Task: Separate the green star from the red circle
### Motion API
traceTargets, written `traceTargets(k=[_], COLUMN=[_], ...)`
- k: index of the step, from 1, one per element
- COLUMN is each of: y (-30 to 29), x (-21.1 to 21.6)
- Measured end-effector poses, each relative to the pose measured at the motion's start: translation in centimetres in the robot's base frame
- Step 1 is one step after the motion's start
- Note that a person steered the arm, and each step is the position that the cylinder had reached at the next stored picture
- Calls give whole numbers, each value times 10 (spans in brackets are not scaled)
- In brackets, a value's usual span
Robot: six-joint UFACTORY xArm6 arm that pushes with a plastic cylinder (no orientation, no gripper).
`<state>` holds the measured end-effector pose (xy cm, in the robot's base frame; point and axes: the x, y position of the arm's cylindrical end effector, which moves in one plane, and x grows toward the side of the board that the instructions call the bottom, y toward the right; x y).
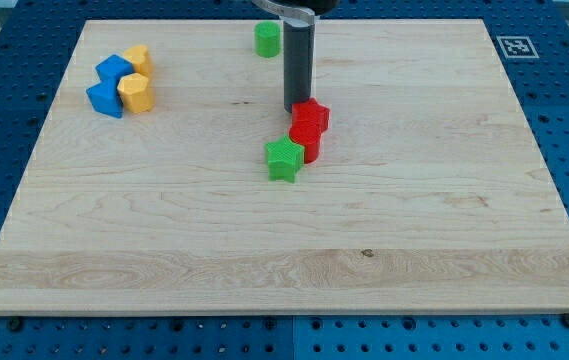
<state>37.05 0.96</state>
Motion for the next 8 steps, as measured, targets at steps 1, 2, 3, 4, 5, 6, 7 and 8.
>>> traceTargets(k=[1,2,3,4,5,6,7,8], y=[-48,-88,-70,-21,34,42,24,9], x=[3,30,100,165,153,141,138,119])
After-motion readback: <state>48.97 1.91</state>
